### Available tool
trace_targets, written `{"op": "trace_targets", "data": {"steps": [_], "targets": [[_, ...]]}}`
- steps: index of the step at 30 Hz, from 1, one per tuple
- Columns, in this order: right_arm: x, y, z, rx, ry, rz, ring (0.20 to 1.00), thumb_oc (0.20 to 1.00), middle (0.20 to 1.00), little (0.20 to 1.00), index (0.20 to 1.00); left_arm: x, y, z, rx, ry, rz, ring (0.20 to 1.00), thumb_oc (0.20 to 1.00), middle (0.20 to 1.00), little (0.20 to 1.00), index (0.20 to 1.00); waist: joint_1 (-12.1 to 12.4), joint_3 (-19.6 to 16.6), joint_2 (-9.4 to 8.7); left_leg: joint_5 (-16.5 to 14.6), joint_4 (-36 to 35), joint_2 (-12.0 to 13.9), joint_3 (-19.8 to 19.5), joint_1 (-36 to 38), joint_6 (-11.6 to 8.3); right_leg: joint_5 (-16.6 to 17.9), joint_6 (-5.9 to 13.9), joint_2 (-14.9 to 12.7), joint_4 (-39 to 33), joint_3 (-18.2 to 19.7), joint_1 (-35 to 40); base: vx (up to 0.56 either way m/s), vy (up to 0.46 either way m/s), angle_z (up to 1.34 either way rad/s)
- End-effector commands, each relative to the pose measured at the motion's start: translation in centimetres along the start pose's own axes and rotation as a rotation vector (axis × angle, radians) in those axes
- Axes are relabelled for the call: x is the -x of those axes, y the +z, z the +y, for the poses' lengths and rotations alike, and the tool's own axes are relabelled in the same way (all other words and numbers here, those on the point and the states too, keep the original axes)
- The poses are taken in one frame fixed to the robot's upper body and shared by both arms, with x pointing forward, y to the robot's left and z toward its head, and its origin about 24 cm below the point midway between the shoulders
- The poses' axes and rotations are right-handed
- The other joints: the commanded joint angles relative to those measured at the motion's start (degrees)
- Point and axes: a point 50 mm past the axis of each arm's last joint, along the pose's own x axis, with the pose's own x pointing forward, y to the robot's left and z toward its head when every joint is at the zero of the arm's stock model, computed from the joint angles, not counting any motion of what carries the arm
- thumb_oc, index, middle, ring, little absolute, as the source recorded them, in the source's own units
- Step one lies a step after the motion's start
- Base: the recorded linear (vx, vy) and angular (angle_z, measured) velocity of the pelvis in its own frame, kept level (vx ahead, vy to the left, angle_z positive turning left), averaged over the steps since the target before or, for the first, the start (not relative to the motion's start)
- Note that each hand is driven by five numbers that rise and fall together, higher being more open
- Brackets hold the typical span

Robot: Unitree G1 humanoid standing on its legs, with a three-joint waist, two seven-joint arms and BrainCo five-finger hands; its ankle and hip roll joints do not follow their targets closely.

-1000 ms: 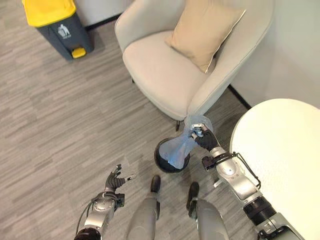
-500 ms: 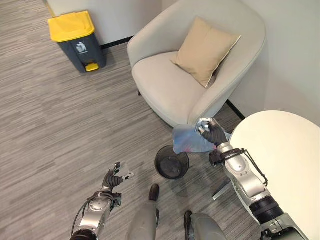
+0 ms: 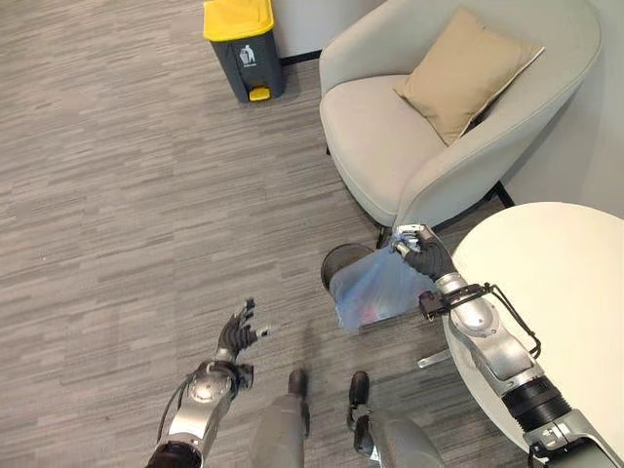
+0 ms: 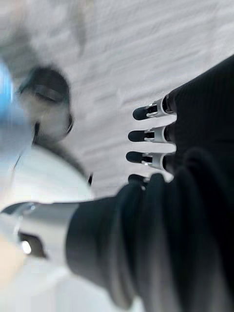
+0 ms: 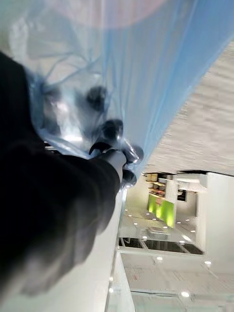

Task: Gather garbage on tea table into small bin, then transfer packed bag to large trash can.

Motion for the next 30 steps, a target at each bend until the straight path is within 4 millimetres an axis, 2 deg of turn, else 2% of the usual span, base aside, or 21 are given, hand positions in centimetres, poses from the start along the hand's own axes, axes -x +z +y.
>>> {"op": "trace_targets", "data": {"steps": [1, 5, 8, 14, 16, 19, 23, 27, 30], "targets": [[-0.3, 3.3, -0.3, -0.097, -0.017, -0.185, 0.200, 0.200, 0.200, 0.200, 0.200, 0.2, 2.6, 0.0, -0.075, -0.075, -0.145, 1.000, 1.000, 1.000, 1.000, 1.000, -0.6, -4.1, -1.68, 1.3, -9.2, -3.4, -0.5, 0.7, 3.37, -7.4, 9.14, -3.2, -3.9, 1.2, 5.7, 0.02, 0.087, 0.28], [-0.4, 3.8, 0.1, -0.109, 0.040, -0.208, 0.200, 0.200, 0.200, 0.200, 0.200, 0.0, 5.6, -1.8, -0.178, -0.216, -0.272, 1.000, 1.000, 1.000, 1.000, 1.000, -1.2, -6.0, -2.05, 1.9, -13.3, -4.0, 0.5, 3.3, 3.62, -6.9, 9.92, -4.1, -3.8, 1.1, 5.8, 0.03, 0.117, 0.21], [-0.5, 4.4, 1.4, -0.101, 0.127, -0.226, 0.200, 0.200, 0.200, 0.200, 0.200, 0.0, 7.7, -3.8, -0.236, -0.328, -0.366, 1.000, 1.000, 1.000, 1.000, 1.000, -1.7, -7.3, -2.71, 1.9, -15.6, -4.1, 1.8, 5.9, 3.98, -6.8, 10.53, -4.4, -3.6, 1.9, 6.6, 0.05, 0.074, -0.43], [-0.9, 4.8, 3.3, -0.098, 0.223, -0.234, 0.200, 0.200, 0.200, 0.200, 0.200, -0.1, 9.1, -6.1, -0.253, -0.413, -0.421, 1.000, 1.000, 1.000, 1.000, 1.000, -2.4, -9.0, -3.06, 1.8, -17.9, -4.2, 2.9, 9.0, 4.46, -6.7, 11.01, -4.4, -3.7, 3.0, 7.8, 0.05, 0.033, -0.14], [-1.4, 5.6, 4.7, -0.105, 0.276, -0.262, 0.200, 0.200, 0.200, 0.200, 0.200, -0.4, 9.6, -7.7, -0.267, -0.446, -0.440, 1.000, 1.000, 1.000, 1.000, 1.000, -2.8, -9.7, -3.08, 1.7, -18.7, -4.3, 3.5, 10.2, 4.65, -6.6, 11.11, -4.4, -4.0, 3.6, 8.4, 0.05, 0.029, -0.11], [-2.5, 7.4, 6.6, -0.127, 0.333, -0.321, 0.200, 0.200, 0.200, 0.200, 0.200, -1.2, 9.6, -8.9, -0.309, -0.440, -0.427, 1.000, 1.000, 1.000, 1.000, 1.000, -2.8, -10.1, -3.13, 1.7, -19.5, -4.3, 3.8, 11.6, 4.88, -6.5, 11.08, -4.2, -4.3, 4.3, 9.1, 0.06, 0.017, -0.16], [-3.2, 9.6, 7.5, -0.159, 0.351, -0.400, 0.200, 0.200, 0.200, 0.200, 0.200, -1.8, 9.1, -8.8, -0.402, -0.360, -0.417, 1.000, 1.000, 1.000, 1.000, 1.000, -2.5, -10.5, -3.36, 1.5, -19.8, -4.2, 4.1, 12.5, 5.00, -6.5, 11.02, -4.1, -4.6, 4.5, 9.8, 0.04, 0.005, -0.03], [-3.2, 14.5, 9.0, -0.266, 0.400, -0.587, 0.200, 0.200, 0.200, 0.200, 0.200, -1.9, 6.5, -8.1, -0.498, -0.250, -0.348, 1.000, 1.000, 1.000, 1.000, 1.000, -1.2, -11.4, -4.48, 1.1, -19.9, -4.0, 3.9, 13.4, 5.02, -6.5, 10.91, -4.0, -5.3, 4.5, 11.0, 0.06, -0.013, -0.01], [-2.6, 16.2, 10.6, -0.386, 0.481, -0.634, 0.200, 0.200, 0.200, 0.200, 0.200, -2.0, 6.3, -8.9, -0.493, -0.258, -0.336, 1.000, 1.000, 1.000, 1.000, 1.000, -0.7, -11.8, -4.85, 1.1, -19.9, -4.0, 3.8, 13.6, 5.05, -6.6, 10.83, -4.0, -5.5, 4.4, 11.4, 0.03, 0.002, 0.03]]}}
